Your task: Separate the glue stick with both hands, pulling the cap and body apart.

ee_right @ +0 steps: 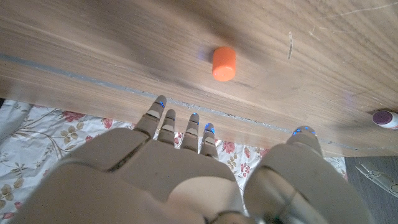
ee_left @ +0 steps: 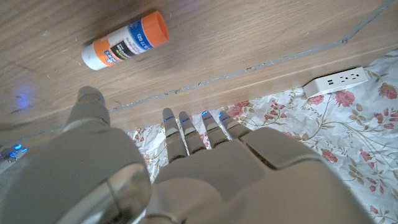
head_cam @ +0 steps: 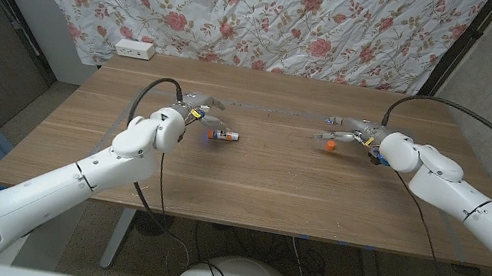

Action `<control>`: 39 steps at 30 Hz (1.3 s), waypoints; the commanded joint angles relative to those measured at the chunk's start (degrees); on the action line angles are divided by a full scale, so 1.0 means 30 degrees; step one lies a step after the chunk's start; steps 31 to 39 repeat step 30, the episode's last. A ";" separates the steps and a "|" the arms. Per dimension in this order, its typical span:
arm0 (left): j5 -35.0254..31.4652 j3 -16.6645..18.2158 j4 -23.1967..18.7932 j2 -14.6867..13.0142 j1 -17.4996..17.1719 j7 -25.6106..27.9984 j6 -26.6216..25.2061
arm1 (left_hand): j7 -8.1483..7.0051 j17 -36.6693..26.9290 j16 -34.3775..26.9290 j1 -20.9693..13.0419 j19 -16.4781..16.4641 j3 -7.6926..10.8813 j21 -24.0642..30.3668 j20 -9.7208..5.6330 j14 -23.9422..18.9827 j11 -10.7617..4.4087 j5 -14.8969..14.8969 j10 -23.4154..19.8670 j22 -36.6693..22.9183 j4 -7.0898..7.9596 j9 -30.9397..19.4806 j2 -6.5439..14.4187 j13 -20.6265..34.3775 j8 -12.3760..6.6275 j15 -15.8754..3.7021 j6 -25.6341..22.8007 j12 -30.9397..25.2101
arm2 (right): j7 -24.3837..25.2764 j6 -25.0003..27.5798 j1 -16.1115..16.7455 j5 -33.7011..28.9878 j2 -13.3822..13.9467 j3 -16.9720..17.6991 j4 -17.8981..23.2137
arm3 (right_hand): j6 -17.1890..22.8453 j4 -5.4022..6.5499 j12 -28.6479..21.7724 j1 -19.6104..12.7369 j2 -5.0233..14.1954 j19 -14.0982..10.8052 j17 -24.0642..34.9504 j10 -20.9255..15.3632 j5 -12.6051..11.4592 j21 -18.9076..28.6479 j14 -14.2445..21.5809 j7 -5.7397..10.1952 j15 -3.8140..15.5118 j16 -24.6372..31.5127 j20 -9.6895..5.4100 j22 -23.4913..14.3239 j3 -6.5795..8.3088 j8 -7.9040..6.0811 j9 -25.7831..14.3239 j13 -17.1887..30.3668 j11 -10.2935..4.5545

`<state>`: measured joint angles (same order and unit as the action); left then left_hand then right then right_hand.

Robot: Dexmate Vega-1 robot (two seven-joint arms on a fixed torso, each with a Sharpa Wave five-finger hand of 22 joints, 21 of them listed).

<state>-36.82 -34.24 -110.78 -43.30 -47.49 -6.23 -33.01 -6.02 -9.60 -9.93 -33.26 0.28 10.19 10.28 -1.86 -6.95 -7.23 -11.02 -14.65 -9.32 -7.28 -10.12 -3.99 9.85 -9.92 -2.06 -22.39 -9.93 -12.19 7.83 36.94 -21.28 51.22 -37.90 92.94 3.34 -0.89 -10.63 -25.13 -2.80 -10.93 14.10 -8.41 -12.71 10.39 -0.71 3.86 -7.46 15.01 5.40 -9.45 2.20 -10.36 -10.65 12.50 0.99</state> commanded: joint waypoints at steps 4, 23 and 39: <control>0.6562 0.2302 0.1295 0.0537 -0.1220 0.4746 0.2514 | 0.0573 0.0013 0.0018 0.0401 -0.0092 0.0237 0.0075 -0.0511 0.0452 0.0604 0.0063 0.0888 -0.0066 -0.0007 0.0017 0.0320 0.0014 0.0196 -0.0402 0.1551 -0.0048 | 0.2025 -0.2408 0.0546 0.3125 -0.0644 0.1042 -0.1735 | -0.0531 0.0372 0.0045 0.0964 0.0191 0.0126 -0.0072 0.0602 0.0086 0.0052 -0.0297 -0.0952 0.0536 -0.0264 -0.0752 -0.0039 -0.0116 0.0022 0.0033 -0.0215 0.0074; 1.1649 0.3064 0.3906 0.1649 -0.1646 0.8369 0.7016 | 0.1597 0.0020 0.0049 0.0602 0.0278 0.0567 -0.0016 -0.1231 0.1030 0.1257 0.0053 0.1763 -0.0058 -0.0094 0.0030 0.0957 0.0006 0.0047 0.0057 0.2676 -0.0063 | 0.3725 -0.6149 0.1261 0.7527 -0.1944 0.2536 -0.4360 | 0.0072 0.1080 -0.0146 0.2493 0.0912 -0.0042 -0.0163 0.0577 -0.0014 0.0110 0.0156 -0.2035 0.1295 -0.0266 -0.1371 -0.0014 -0.0318 -0.0268 0.0130 -0.0507 0.0351; 1.3787 0.3703 0.5086 0.2166 -0.2064 0.8880 0.9473 | 0.1627 0.0023 -0.0050 0.0602 -0.0117 0.0710 0.0134 -0.1001 0.0877 0.1282 0.0052 0.1761 -0.0054 -0.0121 0.0032 0.1226 0.0004 -0.0070 0.0045 0.2592 -0.0135 | 0.4069 -0.6591 0.1674 0.9154 -0.2630 0.3001 -0.4621 | 0.0372 0.1298 -0.0241 0.2880 0.1234 -0.0200 -0.0182 0.0286 -0.0074 0.0145 0.0352 -0.1890 0.1295 -0.0240 -0.1439 -0.0009 -0.0315 -0.0325 0.0146 -0.0550 0.0379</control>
